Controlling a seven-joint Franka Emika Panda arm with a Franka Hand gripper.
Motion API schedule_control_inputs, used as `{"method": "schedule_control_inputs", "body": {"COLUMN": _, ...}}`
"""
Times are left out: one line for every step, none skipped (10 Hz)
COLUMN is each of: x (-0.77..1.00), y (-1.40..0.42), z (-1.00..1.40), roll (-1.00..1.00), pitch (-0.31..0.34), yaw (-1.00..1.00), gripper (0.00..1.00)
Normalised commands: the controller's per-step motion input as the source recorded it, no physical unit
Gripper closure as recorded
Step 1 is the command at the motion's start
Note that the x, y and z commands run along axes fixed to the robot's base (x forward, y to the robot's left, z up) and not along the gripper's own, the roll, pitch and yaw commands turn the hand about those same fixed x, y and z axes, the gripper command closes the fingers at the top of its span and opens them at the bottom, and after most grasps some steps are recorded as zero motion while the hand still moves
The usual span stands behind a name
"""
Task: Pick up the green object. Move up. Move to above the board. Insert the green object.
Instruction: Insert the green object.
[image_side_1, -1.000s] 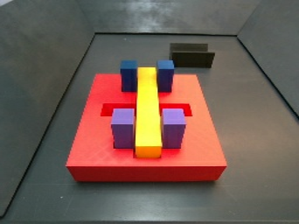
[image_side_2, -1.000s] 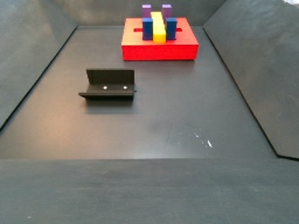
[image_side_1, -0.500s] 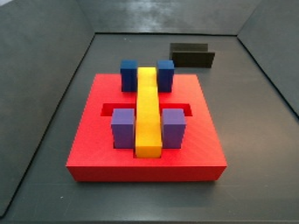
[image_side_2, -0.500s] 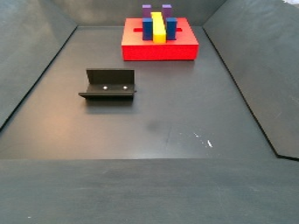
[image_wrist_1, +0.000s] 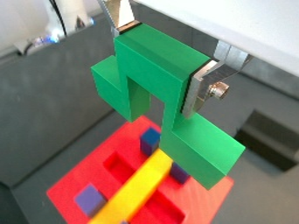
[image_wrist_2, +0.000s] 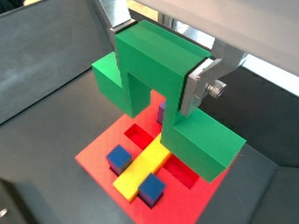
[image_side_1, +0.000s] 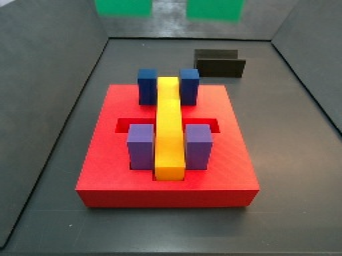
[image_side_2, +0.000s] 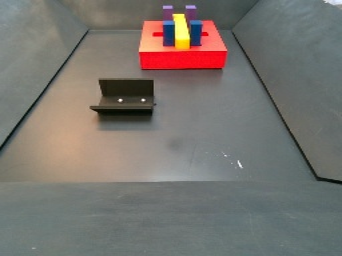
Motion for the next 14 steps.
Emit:
{"method": "schedule_control_inputs", "body": {"x": 0.30, "y": -0.25, "z": -0.93, "roll": -0.02, "pitch": -0.174, "yaw": 0.00, "gripper": 1.00}}
{"method": "schedule_control_inputs", "body": {"x": 0.27, "y": -0.21, "z": -0.99, "roll": 0.00, "pitch": -0.131, "yaw": 0.00, "gripper": 1.00}}
{"method": "schedule_control_inputs", "body": {"x": 0.17, "y": -0.21, "z": -0.91, "roll": 0.11, "pitch": -0.057, "yaw": 0.00, "gripper": 1.00}}
{"method": "schedule_control_inputs", "body": {"x": 0.03, "y": -0.19, "z": -0.95, "roll": 0.18, "pitch": -0.020, "yaw": 0.07, "gripper": 1.00}}
{"method": "schedule_control_inputs", "body": {"x": 0.00, "y": -0.16, "z": -0.92, "roll": 0.21, "pitch": -0.049, "yaw": 0.09, "gripper": 1.00}}
{"method": "schedule_control_inputs", "body": {"x": 0.00, "y": -0.11, "z": -0.85, "roll": 0.20, "pitch": -0.067, "yaw": 0.07, "gripper": 1.00}}
{"method": "schedule_control_inputs", "body": {"x": 0.00, "y": 0.00, "z": -0.61, "roll": 0.00, "pitch": -0.044, "yaw": 0.01, "gripper": 1.00}}
{"method": "schedule_control_inputs", "body": {"x": 0.00, "y": 0.00, "z": -0.48, "roll": 0.00, "pitch": -0.047, "yaw": 0.00, "gripper": 1.00}}
{"method": "schedule_control_inputs", "body": {"x": 0.00, "y": -0.04, "z": -0.42, "roll": 0.00, "pitch": -0.049, "yaw": 0.00, "gripper": 1.00}}
{"method": "schedule_control_inputs", "body": {"x": 0.00, "y": -0.03, "z": -0.27, "roll": -0.04, "pitch": -0.049, "yaw": 0.00, "gripper": 1.00}}
{"method": "schedule_control_inputs", "body": {"x": 0.00, "y": -0.04, "z": -0.09, "roll": 0.00, "pitch": -0.017, "yaw": 0.00, "gripper": 1.00}}
{"method": "schedule_control_inputs", "body": {"x": 0.00, "y": -0.05, "z": 0.00, "roll": 0.00, "pitch": 0.000, "yaw": 0.00, "gripper": 1.00}}
{"method": "schedule_control_inputs", "body": {"x": 0.00, "y": 0.00, "z": -0.05, "roll": 0.00, "pitch": -0.003, "yaw": 0.07, "gripper": 1.00}}
{"method": "schedule_control_inputs", "body": {"x": -0.03, "y": 0.00, "z": -0.27, "roll": 0.03, "pitch": -0.077, "yaw": 0.14, "gripper": 1.00}}
